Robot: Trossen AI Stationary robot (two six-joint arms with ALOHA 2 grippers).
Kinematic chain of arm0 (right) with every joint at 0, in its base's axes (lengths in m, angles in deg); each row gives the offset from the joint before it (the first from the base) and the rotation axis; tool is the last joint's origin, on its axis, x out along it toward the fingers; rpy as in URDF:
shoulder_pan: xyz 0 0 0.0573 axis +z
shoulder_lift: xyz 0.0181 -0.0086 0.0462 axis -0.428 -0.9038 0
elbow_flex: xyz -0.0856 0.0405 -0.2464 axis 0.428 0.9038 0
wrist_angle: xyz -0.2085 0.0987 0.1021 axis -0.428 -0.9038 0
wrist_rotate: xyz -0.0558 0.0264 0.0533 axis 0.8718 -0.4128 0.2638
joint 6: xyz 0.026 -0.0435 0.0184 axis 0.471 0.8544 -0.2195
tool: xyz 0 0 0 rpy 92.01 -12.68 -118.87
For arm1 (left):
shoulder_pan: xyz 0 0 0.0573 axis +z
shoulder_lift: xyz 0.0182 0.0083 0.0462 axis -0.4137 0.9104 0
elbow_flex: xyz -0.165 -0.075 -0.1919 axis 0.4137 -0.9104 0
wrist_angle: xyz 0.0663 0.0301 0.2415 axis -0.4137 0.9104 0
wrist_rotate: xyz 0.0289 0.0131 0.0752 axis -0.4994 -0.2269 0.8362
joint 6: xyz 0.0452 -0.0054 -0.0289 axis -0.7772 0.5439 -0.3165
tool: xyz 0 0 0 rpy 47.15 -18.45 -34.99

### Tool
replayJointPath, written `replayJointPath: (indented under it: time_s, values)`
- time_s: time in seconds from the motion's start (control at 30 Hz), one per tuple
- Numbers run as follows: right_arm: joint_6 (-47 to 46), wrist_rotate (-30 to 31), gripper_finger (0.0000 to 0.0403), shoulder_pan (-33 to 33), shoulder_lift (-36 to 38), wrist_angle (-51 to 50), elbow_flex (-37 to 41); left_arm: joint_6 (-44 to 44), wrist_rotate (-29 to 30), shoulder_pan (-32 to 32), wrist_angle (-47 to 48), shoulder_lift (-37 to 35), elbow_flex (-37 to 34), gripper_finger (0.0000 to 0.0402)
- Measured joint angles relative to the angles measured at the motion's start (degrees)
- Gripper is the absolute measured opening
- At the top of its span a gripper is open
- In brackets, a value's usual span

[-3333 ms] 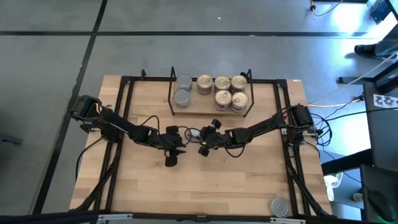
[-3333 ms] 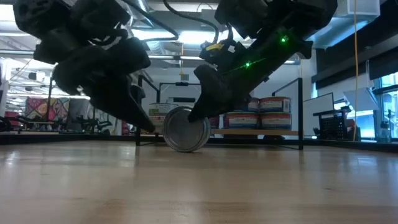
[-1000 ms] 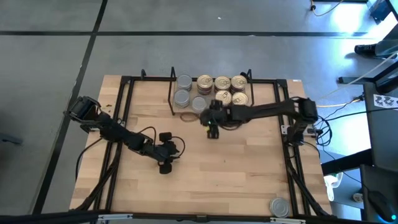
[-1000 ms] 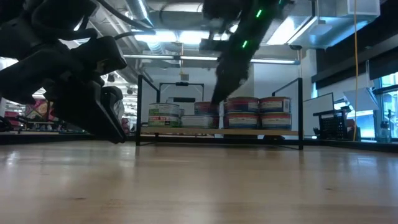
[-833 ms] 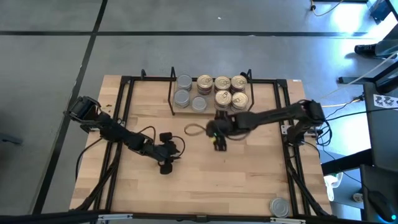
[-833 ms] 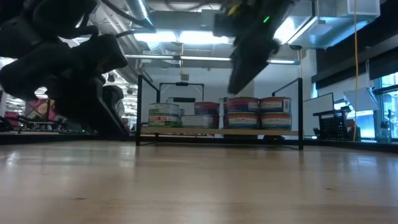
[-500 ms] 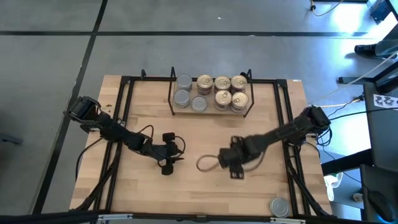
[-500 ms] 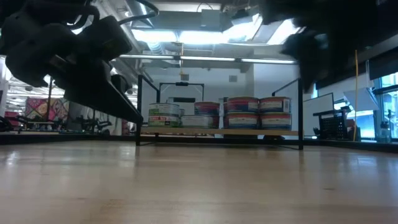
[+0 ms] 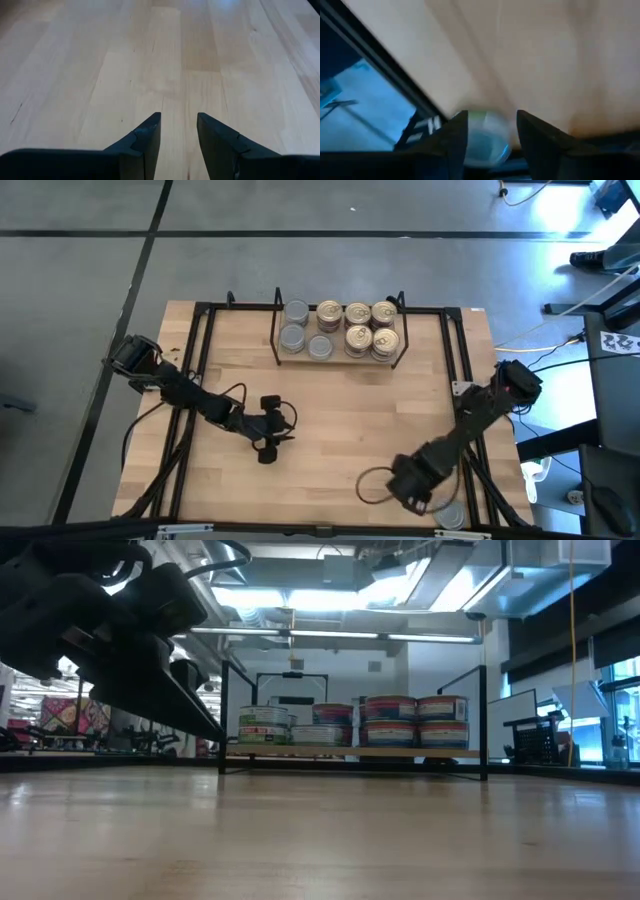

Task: Stack canned seafood by type on shelf
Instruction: Stack the green tuna can on top of the other green tuna can on the shelf

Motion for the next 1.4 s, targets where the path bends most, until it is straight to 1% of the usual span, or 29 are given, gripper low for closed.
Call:
replayJointPath:
  time_s: [0.1, 0.17, 0.3, 0.43, 0.57, 0.7, 0.77, 0.93, 1.03, 1.1, 1.2, 1.27, 1.4]
  values:
    - [-10.1, -5.3, 0.0144, 4.2, 0.0, 4.0, 2.4, -0.1, 0.0, 0.2, 0.0, 0.0, 0.0, 0.0125]
    - [-15.8, -7.5, 0.013, 7.1, 0.0, 6.3, 3.4, -0.6, 0.0, 0.1, -0.2, 0.0, 0.0, 0.0125]
    - [-22.8, -8.3, 0.0112, 12.1, 0.0, 10.3, 5.4, -1.0, 0.0, 0.1, -0.3, 0.0, 0.0, 0.0125]
    - [-24.3, -7.5, 0.0106, 14.4, 0.0, 12.5, 7.4, -0.4, 0.0, 0.1, -0.3, 0.0, 0.0, 0.0125]
    - [-22.9, -0.6, 0.0106, 14.0, 0.0, 12.9, 9.6, 0.0, 0.0, 0.1, -0.4, 0.0, 0.0, 0.0125]
    - [-19.8, 1.9, 0.0106, 10.8, 0.3, 12.4, 10.9, 0.1, 0.0, 0.1, -0.4, 0.0, 0.0, 0.0125]
    - [-17.1, 4.2, 0.0106, 8.4, 0.3, 11.8, 11.0, 0.1, 0.0, 0.1, -0.4, 0.0, 0.0, 0.0125]
    - [-10.4, 12.5, 0.0106, 1.5, 0.3, 12.1, 11.0, 0.1, 0.0, 0.1, -0.4, 0.0, 0.0, 0.0125]
    - [-7.2, 19.1, 0.0106, -2.6, 0.3, 12.2, 11.0, -0.1, 0.0, 0.1, -0.4, 0.0, 0.0, 0.0125]
    - [-5.1, 24.5, 0.0106, -5.2, 0.3, 12.4, 11.0, -0.2, 0.0, 0.2, -0.4, 0.0, 0.0, 0.0125]
    - [-4.6, 31.9, 0.0106, -9.5, 0.1, 12.6, 11.1, -0.2, 0.0, 0.2, -0.4, 0.0, 0.0, 0.0125]
    - [-3.9, 34.7, 0.0106, -12.3, 0.1, 13.8, 11.2, -0.1, 0.0, 0.2, -0.4, 0.0, 0.0, 0.0125]
    - [3.1, 38.8, 0.0106, -17.0, 0.0, 17.7, 11.3, -0.4, 0.0, 0.5, -0.4, 0.0, 0.0, 0.0125]
